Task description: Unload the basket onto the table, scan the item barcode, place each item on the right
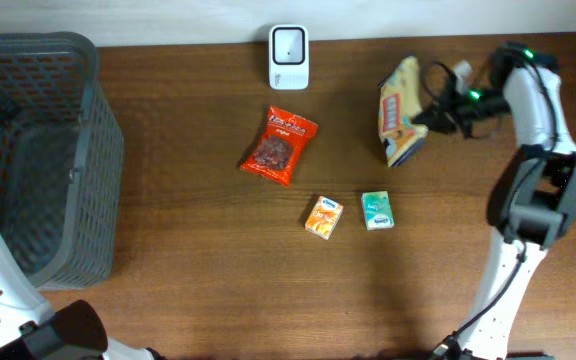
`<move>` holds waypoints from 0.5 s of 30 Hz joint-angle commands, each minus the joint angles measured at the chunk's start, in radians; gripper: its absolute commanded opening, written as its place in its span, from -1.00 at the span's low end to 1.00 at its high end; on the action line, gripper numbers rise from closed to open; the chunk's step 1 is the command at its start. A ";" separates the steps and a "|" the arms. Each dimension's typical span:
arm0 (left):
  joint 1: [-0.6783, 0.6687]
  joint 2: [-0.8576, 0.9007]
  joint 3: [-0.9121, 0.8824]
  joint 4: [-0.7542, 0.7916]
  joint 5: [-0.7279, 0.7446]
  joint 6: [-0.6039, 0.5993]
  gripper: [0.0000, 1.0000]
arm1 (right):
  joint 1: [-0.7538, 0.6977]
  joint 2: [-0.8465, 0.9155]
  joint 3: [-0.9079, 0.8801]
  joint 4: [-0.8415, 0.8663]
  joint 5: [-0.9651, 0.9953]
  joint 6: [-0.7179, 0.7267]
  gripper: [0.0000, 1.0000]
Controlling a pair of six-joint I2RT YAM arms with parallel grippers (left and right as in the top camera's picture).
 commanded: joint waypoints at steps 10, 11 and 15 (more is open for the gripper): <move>0.006 0.002 0.004 -0.001 -0.003 -0.010 0.98 | -0.154 -0.085 0.258 -0.290 0.559 -0.001 0.17; 0.006 0.002 0.004 -0.001 -0.003 -0.010 0.98 | -0.127 -0.085 0.280 -0.305 0.580 -0.010 0.24; 0.006 0.002 0.004 -0.001 -0.003 -0.010 0.98 | 0.051 -0.079 0.222 -0.256 0.707 0.005 0.97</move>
